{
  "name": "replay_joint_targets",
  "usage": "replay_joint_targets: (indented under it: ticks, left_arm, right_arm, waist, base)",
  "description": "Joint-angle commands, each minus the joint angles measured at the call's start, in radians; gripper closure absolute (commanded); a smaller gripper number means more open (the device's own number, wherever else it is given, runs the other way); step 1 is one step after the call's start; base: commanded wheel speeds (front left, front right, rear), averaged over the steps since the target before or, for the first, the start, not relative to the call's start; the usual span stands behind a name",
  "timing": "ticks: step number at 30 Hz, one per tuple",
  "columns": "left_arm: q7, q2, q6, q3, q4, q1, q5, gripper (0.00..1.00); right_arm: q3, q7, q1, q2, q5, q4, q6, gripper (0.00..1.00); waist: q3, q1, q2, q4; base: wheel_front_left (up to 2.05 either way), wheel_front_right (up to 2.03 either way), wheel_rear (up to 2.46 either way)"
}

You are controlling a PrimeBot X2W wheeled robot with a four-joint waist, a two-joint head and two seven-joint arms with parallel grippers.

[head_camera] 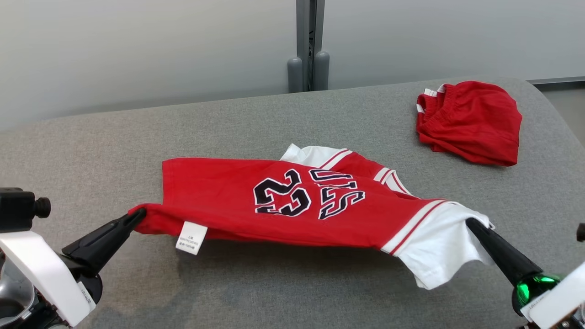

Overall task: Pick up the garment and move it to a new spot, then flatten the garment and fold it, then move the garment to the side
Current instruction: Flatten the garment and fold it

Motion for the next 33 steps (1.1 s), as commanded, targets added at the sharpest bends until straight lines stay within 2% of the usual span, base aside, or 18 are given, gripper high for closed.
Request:
replay_joint_targets:
  ticks: [1, 9, 12, 19, 25, 30, 33]
  left_arm:
    - [0.007, 0.000, 0.009, 0.007, 0.005, -0.021, 0.012, 1.00]
    - [0.047, -0.071, -0.011, 0.024, 0.107, -0.171, 0.024, 1.00]
    - [0.094, -0.121, -0.021, 0.014, 0.201, -0.298, 0.055, 1.00]
    - [0.191, -0.261, -0.058, -0.034, 0.474, -0.698, 0.217, 1.00]
    - [0.170, -0.354, -0.075, -0.041, 0.700, -1.030, 0.318, 1.00]
    - [0.100, -0.382, -0.074, -0.052, 0.835, -1.262, 0.396, 1.00]
    - [0.031, -0.378, -0.074, -0.057, 0.908, -1.382, 0.445, 1.00]
  right_arm:
    - [0.020, -0.008, -0.050, -0.002, -0.012, 0.007, 0.002, 1.00]
    - [0.096, -0.029, -0.268, -0.041, -0.064, 0.089, 0.003, 1.00]
    - [0.134, -0.038, -0.413, -0.057, -0.071, 0.143, 0.003, 1.00]
    - [0.206, -0.064, -0.840, -0.072, -0.080, 0.303, 0.003, 1.00]
    - [0.248, -0.083, -1.219, -0.078, -0.086, 0.464, 0.003, 1.00]
    - [0.271, -0.160, -1.512, -0.075, -0.111, 0.582, 0.003, 1.00]
    - [0.284, -0.222, -1.662, -0.077, -0.131, 0.652, 0.002, 1.00]
  waist:
    - [0.003, 0.0000, -0.0001, -0.002]
    - [0.065, 0.0000, -0.0001, 0.007]
    - [0.124, 0.0000, -0.0001, 0.018]
    - [0.328, 0.0000, -0.0001, 0.052]
    - [0.505, 0.0000, -0.0001, 0.073]
    - [0.605, 0.0000, -0.0001, 0.071]
    - [0.649, 0.0000, -0.0001, 0.064]
  base:
    - [0.00, 0.00, 0.00]
    - [0.00, 0.00, 0.00]
    - [0.00, 0.00, 0.00]
    - [0.00, 0.00, 0.00]
    - [0.00, 0.00, 0.00]
    - [0.00, 0.00, 0.00]
    - [0.00, 0.00, 0.00]
